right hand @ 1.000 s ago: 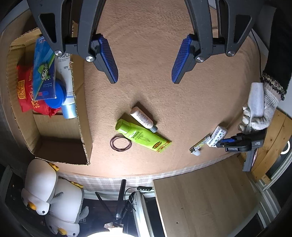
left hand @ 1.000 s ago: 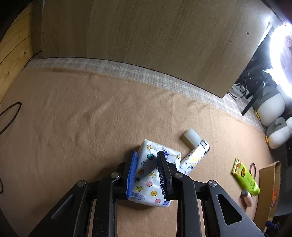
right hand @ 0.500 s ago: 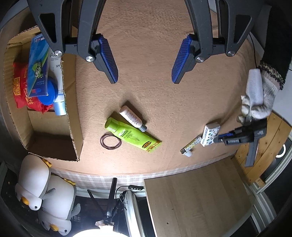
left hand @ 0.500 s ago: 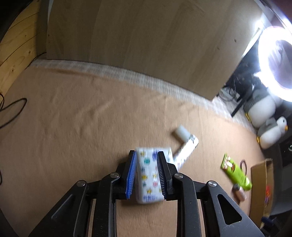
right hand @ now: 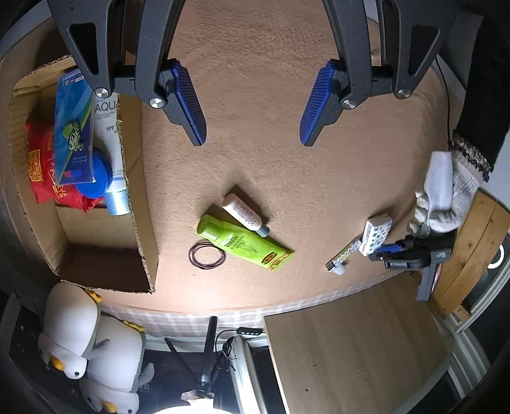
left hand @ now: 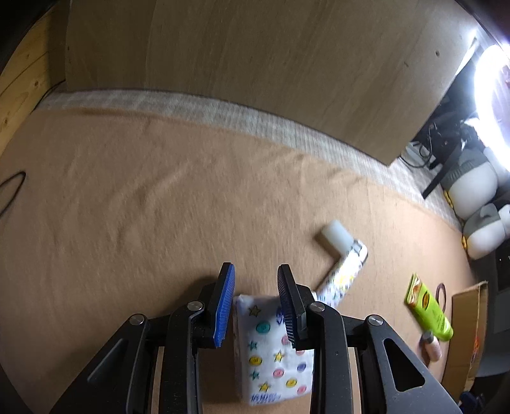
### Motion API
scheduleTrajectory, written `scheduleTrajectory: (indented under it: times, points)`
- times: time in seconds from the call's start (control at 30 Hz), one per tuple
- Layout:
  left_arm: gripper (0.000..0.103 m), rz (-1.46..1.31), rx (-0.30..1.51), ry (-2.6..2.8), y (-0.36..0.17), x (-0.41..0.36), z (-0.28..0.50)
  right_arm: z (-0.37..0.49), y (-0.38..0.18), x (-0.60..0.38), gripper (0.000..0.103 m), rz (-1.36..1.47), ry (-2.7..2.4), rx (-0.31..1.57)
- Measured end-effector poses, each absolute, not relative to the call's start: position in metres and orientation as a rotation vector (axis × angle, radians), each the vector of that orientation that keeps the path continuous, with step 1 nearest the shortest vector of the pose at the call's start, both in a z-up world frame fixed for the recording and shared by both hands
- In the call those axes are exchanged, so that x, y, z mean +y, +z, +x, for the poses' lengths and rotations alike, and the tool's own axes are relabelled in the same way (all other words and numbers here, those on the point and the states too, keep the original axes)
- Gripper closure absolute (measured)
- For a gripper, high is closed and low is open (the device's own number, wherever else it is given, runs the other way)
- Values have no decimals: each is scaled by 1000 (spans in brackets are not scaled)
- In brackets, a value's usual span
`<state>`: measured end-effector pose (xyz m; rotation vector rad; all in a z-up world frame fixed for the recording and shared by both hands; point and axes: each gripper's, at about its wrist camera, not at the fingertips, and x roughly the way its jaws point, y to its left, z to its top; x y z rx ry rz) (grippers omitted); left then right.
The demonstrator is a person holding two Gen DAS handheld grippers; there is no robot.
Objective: Organize objects
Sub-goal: 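Lift the tissue pack with the left tool while the right tool comes to take it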
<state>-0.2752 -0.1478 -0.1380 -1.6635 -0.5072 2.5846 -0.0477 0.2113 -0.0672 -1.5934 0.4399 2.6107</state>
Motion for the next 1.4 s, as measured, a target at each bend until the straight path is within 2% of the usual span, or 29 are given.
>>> scheduleTrajectory:
  times: [0.43,0.57,0.6,0.67,0.73,0.97,1.23,1.3,1.4]
  points:
    - [73,-1557,-657,2630,-149,-109,-171,-57,-69,202,46,-1612,2659,476]
    - [72,-1577,-602,2572,-146,-93,-151,-56,-68,199,46,-1613,2672,477]
    - [71,-1580,-613,2545,-144,-91,-149,-56,-69,198,46,-1614,2673,479]
    - [59,-1569,-624,2543,-136,-97,-140,-56,-69,197,46,-1617,2677,494]
    - [52,-1540,-604,2557,-125,-107,-130,-55,-70,196,46,-1623,2683,517]
    - [53,-1556,-606,2443,-131,-122,-110,-59,-81,185,46,-1667,2683,605]
    - [53,-1535,-567,2337,-134,-89,-95,-72,-90,171,46,-1725,2685,676]
    - [51,-1530,-530,2356,-132,-82,-94,-77,-93,168,46,-1745,2684,694]
    - [42,-1534,-487,2359,-130,-76,-93,-89,-97,162,46,-1791,2685,721]
